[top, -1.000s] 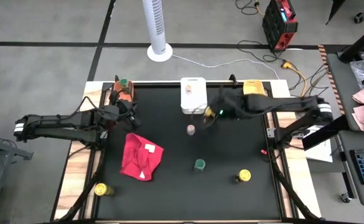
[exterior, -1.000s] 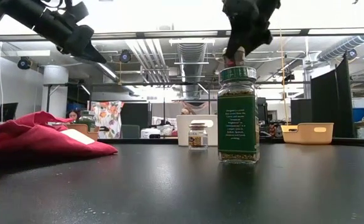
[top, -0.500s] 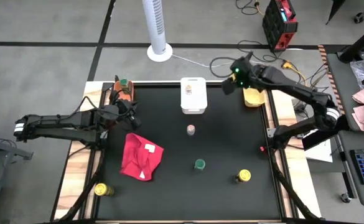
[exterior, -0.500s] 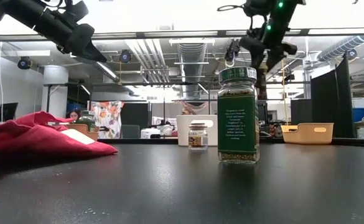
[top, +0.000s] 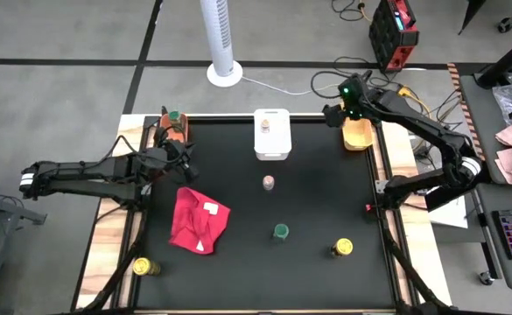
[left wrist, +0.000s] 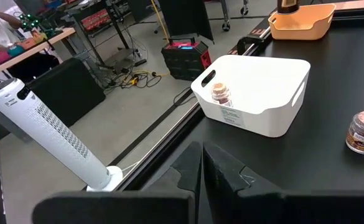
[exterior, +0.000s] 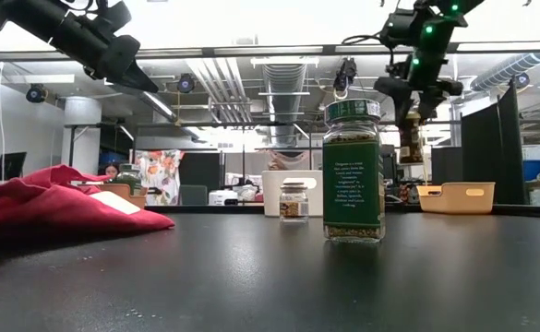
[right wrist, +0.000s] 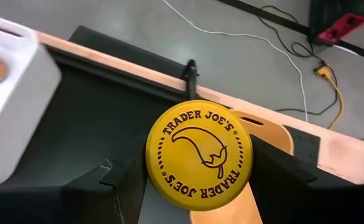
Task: Sort spices by type
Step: Put the top yellow seasoning bottle into the yellow bin
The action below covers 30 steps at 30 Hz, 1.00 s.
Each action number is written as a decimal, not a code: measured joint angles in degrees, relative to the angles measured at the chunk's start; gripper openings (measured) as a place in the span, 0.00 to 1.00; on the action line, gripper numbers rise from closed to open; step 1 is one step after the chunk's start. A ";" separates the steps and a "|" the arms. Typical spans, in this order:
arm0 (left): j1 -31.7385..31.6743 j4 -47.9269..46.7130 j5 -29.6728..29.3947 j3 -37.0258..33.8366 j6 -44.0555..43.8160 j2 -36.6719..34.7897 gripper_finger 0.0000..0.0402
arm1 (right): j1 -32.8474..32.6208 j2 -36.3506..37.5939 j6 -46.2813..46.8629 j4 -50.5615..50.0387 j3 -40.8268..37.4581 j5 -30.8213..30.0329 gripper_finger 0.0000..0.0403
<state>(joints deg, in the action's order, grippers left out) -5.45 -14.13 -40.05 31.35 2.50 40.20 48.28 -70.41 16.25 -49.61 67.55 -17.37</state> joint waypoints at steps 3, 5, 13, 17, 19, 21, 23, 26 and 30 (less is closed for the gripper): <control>0.00 -0.02 0.00 0.00 0.00 0.00 0.00 | 2.25 2.08 0.69 1.70 -2.30 0.00 0.55; 0.00 -0.02 -0.02 0.00 -0.02 0.00 0.00 | 4.15 3.56 1.51 2.63 -4.27 0.01 0.55; -0.02 0.56 -0.09 0.02 -0.02 0.09 0.00 | 5.63 6.60 3.29 10.97 -8.32 2.65 0.55; -0.02 0.48 -0.09 0.02 -0.02 0.15 0.00 | 6.45 6.18 3.28 12.64 -8.79 1.61 0.55; -0.02 0.57 -0.09 0.02 -0.02 0.20 0.00 | 6.51 5.39 3.21 12.87 -8.79 0.52 0.55; -0.02 0.68 -0.08 0.02 -0.02 0.20 0.00 | 6.49 4.67 2.94 12.75 -8.81 -0.62 0.55; -0.02 1.34 -0.07 0.02 -0.01 0.20 0.00 | 6.46 3.89 3.14 13.03 -8.81 -1.48 0.55; -0.02 1.62 -0.07 0.02 -0.01 0.20 0.00 | 6.49 2.07 3.96 13.98 -8.81 -1.56 0.55; -0.02 1.72 -0.07 0.02 0.00 0.20 0.00 | 7.23 -0.71 4.73 15.91 -8.81 -0.93 0.55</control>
<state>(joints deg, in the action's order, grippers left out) -5.48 -12.42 -40.12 31.38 2.50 40.40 55.50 -71.12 20.99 -33.70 58.74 -18.30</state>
